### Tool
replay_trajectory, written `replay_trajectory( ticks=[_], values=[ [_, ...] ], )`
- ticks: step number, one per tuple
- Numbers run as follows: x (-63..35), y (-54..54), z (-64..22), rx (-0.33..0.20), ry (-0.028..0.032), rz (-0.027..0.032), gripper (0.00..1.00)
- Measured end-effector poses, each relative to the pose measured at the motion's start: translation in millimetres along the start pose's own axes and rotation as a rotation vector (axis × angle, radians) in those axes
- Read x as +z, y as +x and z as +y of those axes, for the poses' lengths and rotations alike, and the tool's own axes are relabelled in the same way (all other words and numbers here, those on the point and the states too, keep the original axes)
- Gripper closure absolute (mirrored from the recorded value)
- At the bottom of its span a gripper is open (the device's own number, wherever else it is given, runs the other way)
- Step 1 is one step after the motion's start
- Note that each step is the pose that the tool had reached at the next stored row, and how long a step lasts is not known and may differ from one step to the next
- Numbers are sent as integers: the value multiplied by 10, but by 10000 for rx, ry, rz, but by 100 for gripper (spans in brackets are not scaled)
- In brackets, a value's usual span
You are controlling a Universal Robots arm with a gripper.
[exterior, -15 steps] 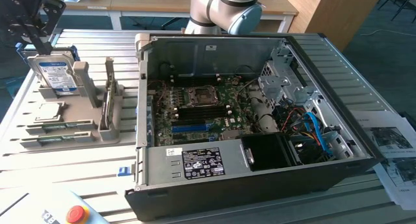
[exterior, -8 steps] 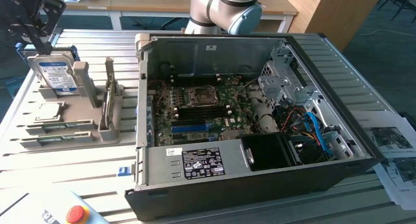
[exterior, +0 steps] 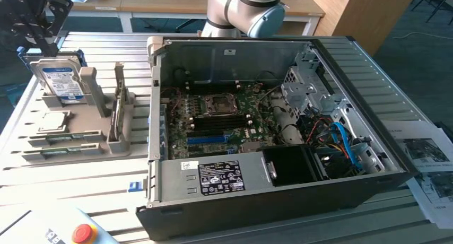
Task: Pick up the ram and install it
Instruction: 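Reach for the ram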
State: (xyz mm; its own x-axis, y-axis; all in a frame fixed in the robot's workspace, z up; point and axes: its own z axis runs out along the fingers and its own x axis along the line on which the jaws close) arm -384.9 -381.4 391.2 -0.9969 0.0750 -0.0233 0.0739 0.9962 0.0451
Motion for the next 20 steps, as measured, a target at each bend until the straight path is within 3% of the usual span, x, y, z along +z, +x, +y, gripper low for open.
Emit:
replay_trajectory(
  ticks=[16, 20],
  values=[
    [1, 126, 12, -1, 0, 0, 90],
    [4, 131, 65, 0, 1, 1, 90]
  ],
)
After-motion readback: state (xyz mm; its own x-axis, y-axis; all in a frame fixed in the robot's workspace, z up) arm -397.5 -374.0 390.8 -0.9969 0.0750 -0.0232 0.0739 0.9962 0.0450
